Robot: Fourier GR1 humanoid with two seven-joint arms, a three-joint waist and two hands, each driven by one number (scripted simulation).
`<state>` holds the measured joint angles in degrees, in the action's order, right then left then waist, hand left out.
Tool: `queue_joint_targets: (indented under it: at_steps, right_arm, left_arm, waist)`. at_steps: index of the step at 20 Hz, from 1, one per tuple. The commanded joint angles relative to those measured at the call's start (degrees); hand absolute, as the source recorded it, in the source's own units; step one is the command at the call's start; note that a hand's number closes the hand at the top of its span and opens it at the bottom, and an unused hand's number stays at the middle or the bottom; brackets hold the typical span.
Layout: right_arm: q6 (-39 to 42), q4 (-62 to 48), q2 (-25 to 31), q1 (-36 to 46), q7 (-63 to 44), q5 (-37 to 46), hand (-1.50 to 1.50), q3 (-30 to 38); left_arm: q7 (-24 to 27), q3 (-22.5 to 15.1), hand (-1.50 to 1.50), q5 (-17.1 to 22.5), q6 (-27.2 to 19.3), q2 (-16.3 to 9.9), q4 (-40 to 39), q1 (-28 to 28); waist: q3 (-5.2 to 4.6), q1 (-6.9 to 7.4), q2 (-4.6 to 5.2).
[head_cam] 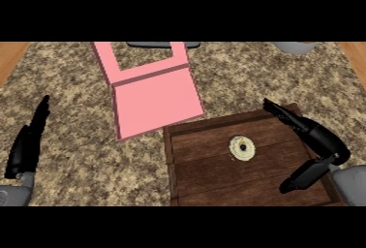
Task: Pick the cupcake from the tray and place it in the cardboard box
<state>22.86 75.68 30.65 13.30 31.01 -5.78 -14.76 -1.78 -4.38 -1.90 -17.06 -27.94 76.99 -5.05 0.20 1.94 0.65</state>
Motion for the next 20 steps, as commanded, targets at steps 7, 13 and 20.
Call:
queue_joint_targets:
  at_steps: [7, 13, 20]
  right_arm:
    - [-1.63, -15.89, 6.49, 12.31, 18.88, 18.04, -1.50, -3.15]
    - [2.46, -13.86, 7.62, 20.95, 10.40, 25.79, -1.50, -10.42]
    - [7.96, -14.67, 4.43, 29.09, 2.09, 34.50, -1.50, -17.29]
  left_arm:
    - [-0.76, 1.55, 0.00, -0.44, 1.19, -0.37, -2.20, -0.77]
    - [-1.73, 3.28, 0.00, 0.56, 4.10, -2.64, -1.16, -0.92]
    - [-2.14, 2.50, 0.00, -1.75, 2.17, 0.10, -2.51, -1.71]
  waist:
    - [-0.10, 0.01, -0.20]
    - [-0.22, -0.50, -0.60]
    - [-0.24, -0.99, -0.53]
